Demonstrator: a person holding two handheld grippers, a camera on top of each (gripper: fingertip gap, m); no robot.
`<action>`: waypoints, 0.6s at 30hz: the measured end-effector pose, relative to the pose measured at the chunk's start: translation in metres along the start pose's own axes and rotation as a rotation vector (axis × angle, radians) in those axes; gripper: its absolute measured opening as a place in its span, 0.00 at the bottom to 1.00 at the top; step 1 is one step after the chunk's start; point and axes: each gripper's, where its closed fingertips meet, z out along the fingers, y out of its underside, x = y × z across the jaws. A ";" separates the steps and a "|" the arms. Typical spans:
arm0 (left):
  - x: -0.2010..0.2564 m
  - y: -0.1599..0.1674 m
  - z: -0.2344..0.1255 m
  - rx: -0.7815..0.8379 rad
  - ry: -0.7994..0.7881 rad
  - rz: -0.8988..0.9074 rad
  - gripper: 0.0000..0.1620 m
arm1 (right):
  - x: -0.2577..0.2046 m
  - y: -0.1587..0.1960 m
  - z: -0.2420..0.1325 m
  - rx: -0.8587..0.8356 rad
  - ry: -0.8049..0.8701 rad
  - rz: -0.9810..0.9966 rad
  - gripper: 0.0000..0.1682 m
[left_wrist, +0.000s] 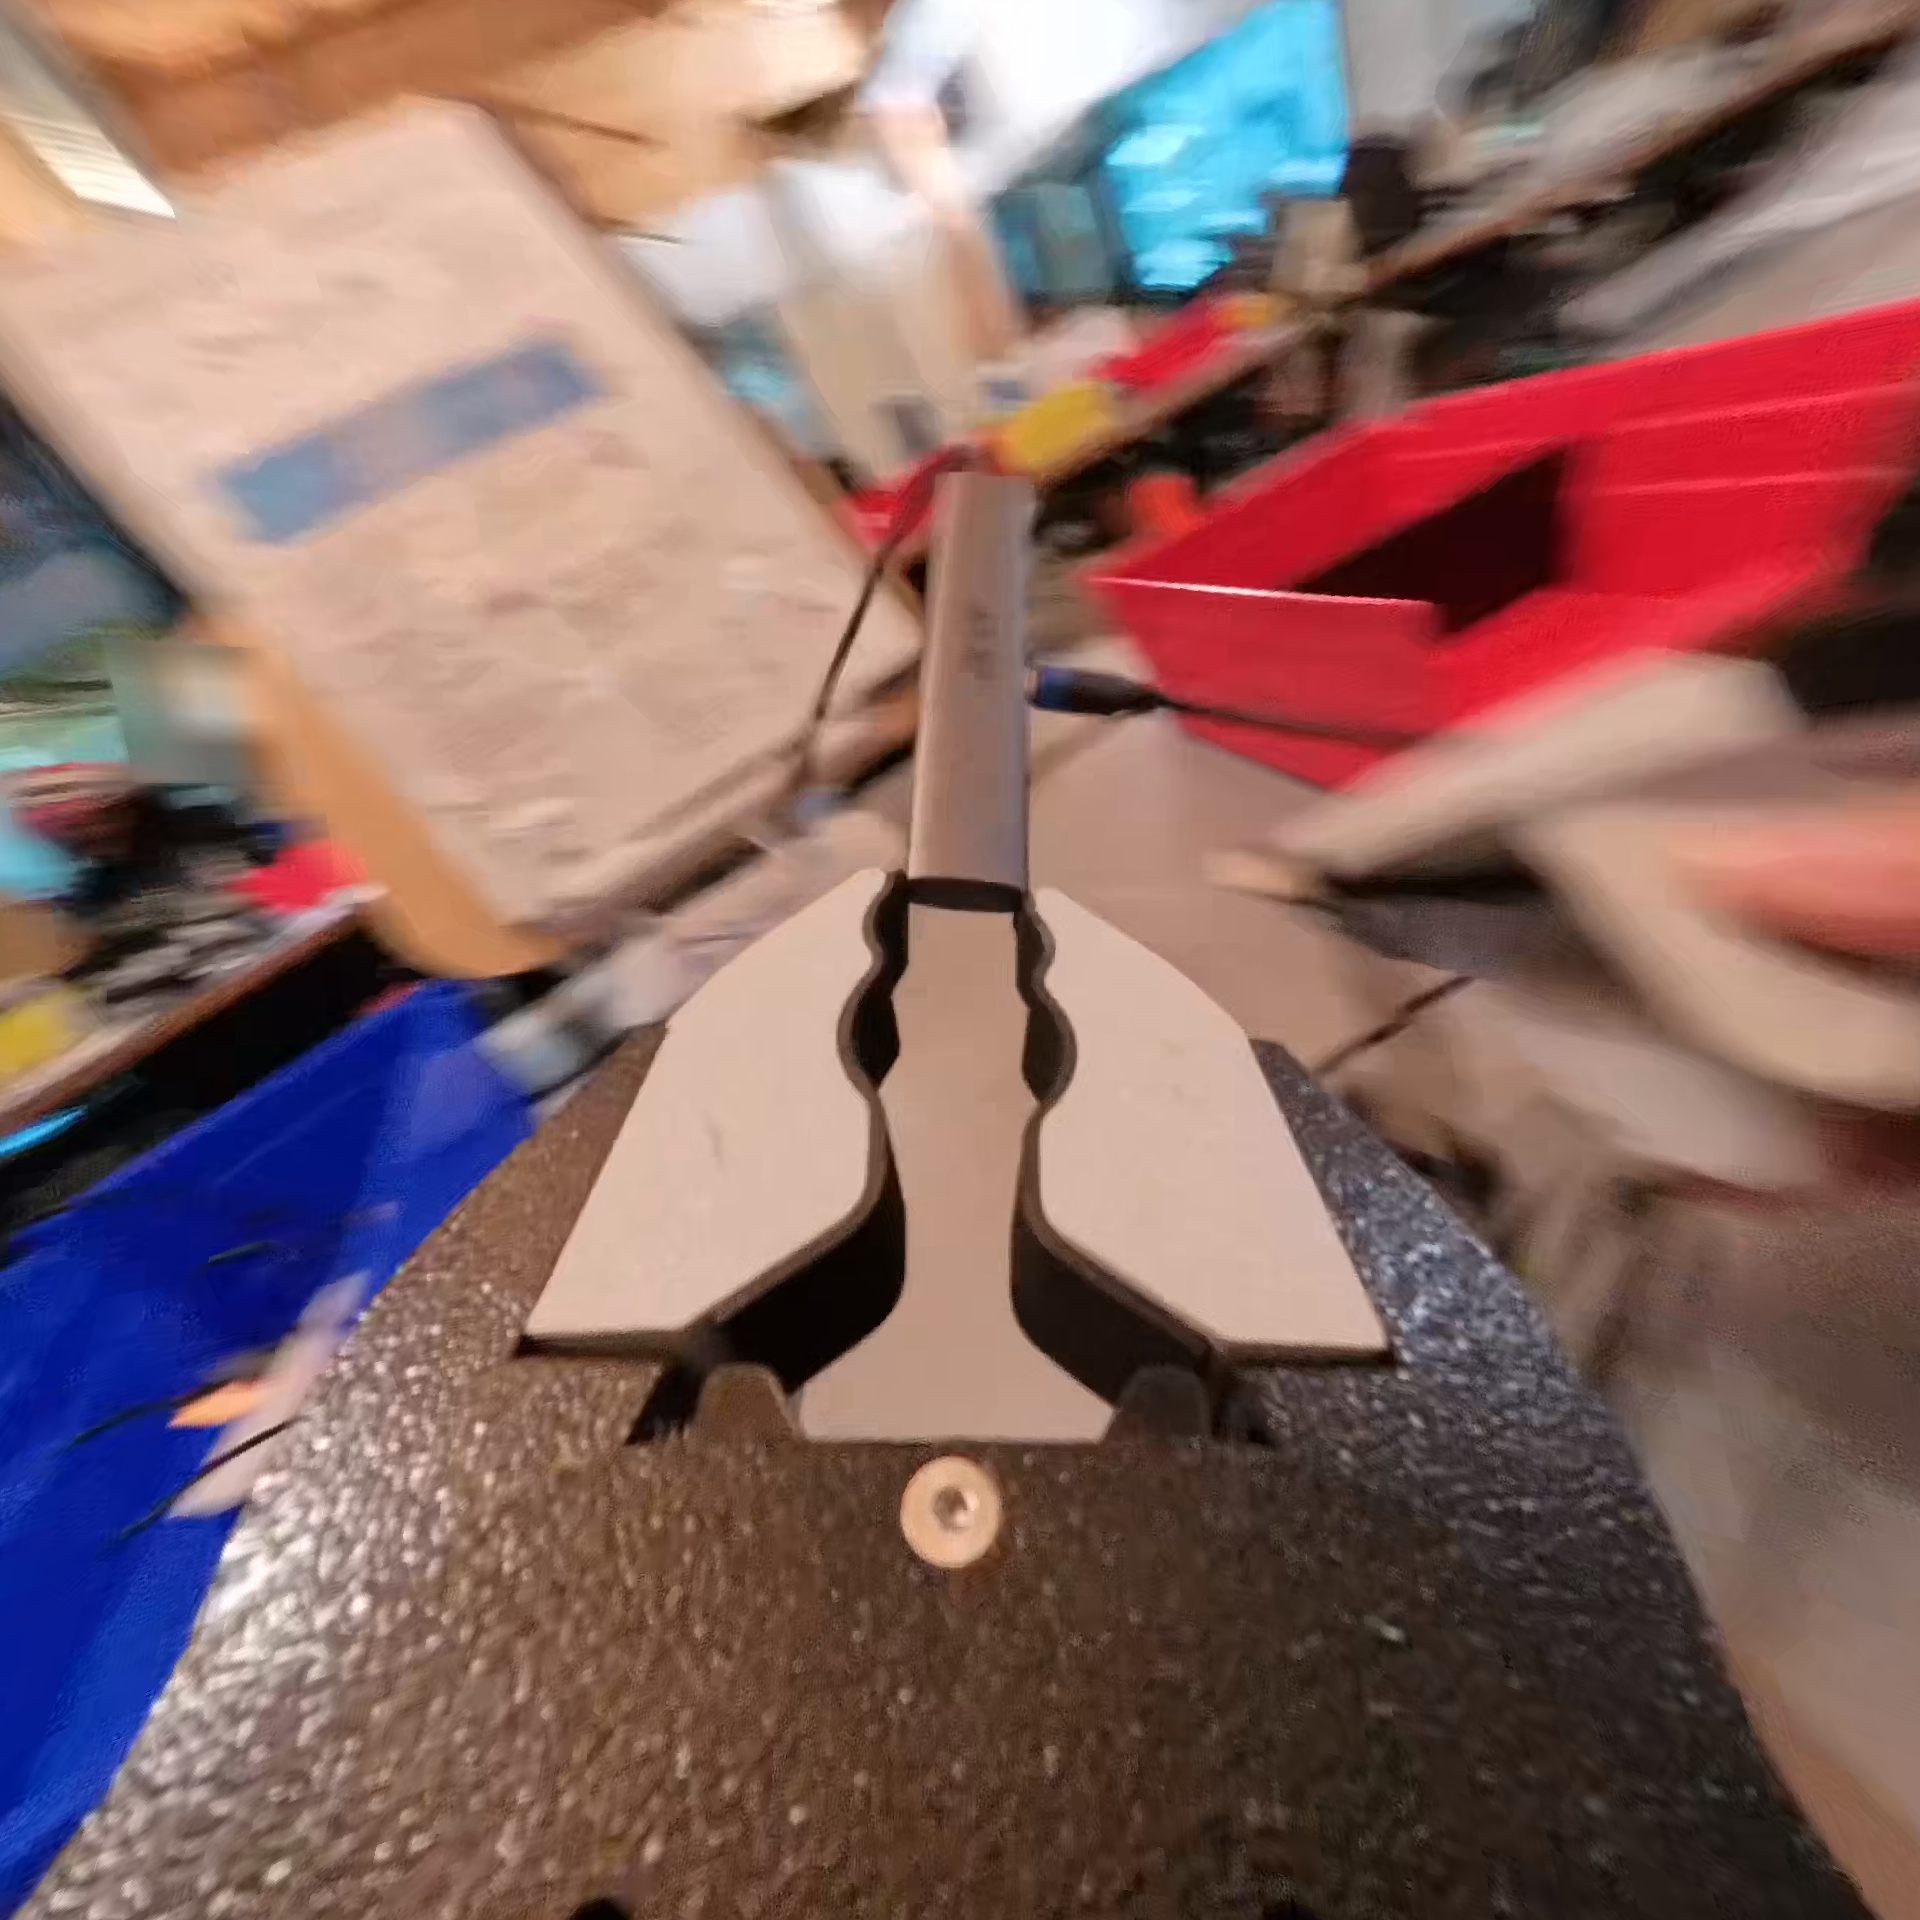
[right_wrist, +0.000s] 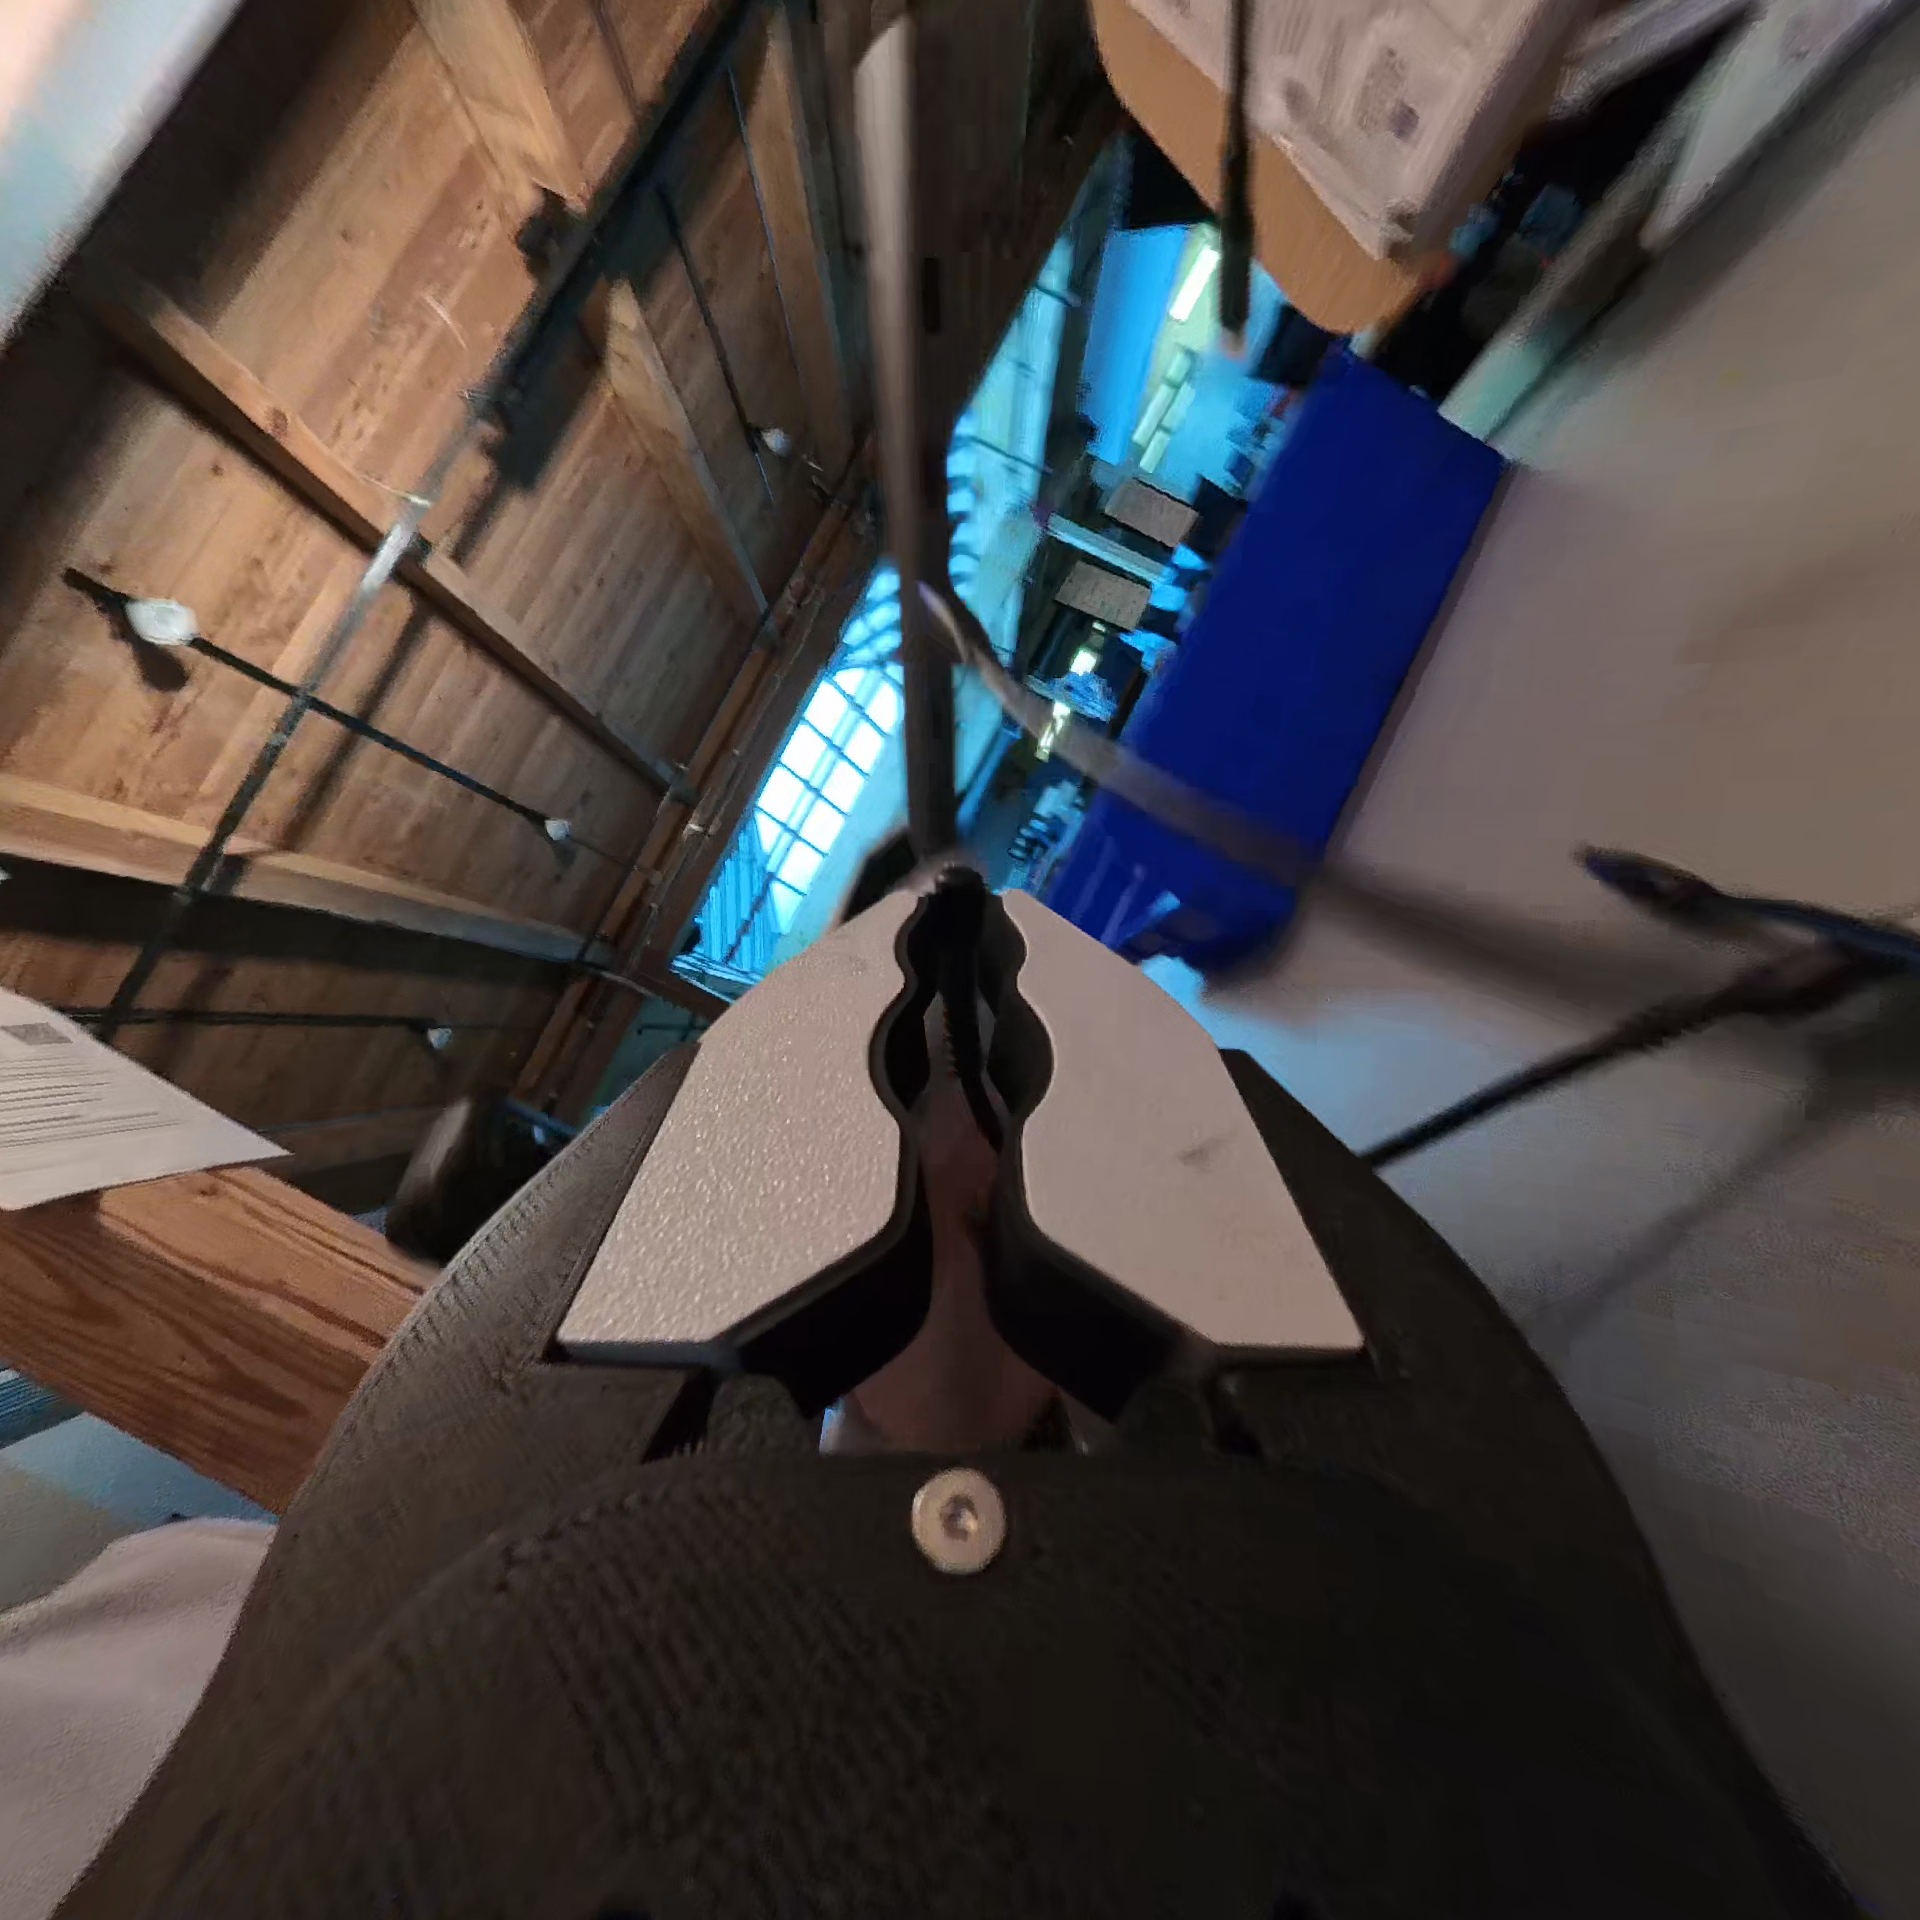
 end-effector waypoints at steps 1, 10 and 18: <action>-0.044 0.003 -0.009 -0.010 -0.170 -0.055 0.12 | 0.011 0.003 -0.012 0.012 0.044 0.005 0.05; -0.041 -0.008 -0.019 0.036 -0.032 -0.093 0.12 | -0.049 -0.030 -0.012 -0.271 -0.001 -0.379 0.05; -0.058 -0.016 -0.035 0.117 -0.025 -0.205 0.00 | -0.077 -0.068 -0.032 -0.459 0.122 -0.763 0.05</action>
